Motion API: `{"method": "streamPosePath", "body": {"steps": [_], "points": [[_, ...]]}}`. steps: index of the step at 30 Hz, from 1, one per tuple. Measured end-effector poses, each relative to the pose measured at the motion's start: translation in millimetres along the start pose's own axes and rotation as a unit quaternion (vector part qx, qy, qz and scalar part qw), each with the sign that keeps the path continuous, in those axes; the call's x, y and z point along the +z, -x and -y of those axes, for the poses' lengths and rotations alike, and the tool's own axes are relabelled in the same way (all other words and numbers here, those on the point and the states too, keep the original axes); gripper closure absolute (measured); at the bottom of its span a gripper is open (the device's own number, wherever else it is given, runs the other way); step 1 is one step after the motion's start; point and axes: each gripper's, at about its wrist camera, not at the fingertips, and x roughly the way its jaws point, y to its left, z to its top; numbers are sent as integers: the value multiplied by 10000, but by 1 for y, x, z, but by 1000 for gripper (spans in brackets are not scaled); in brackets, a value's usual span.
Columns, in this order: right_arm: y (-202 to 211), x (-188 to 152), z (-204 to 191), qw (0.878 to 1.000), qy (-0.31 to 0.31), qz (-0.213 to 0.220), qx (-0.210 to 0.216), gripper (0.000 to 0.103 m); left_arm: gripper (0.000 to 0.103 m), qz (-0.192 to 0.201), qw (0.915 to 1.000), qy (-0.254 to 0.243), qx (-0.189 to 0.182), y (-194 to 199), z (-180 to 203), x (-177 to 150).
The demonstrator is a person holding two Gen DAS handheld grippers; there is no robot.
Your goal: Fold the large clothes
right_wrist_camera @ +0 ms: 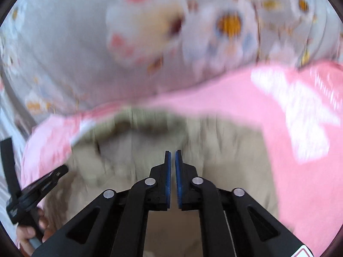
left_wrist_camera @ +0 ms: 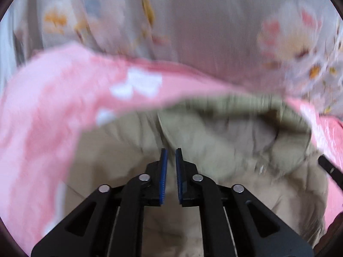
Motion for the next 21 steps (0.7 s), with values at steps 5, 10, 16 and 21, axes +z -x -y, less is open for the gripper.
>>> {"method": "streamPosePath", "body": {"steps": [5,10,16,21], "points": [[-46,62,-1,9984,-527,208,55,92,66,240,9991,347,104,-17,8,70],[-96,43,-25,9955,-29,-947,31,92,70,-644,9943,839,-123,-73,6,77],[-86,-13,-42,9837,1416,-967,-546,99,70,-790,9967,-166,44,-75,25,19],[-98,-23,-29,9859,1245,-1016,-466,103,70,-654,9971,-344,177,-83,27,1]]}}
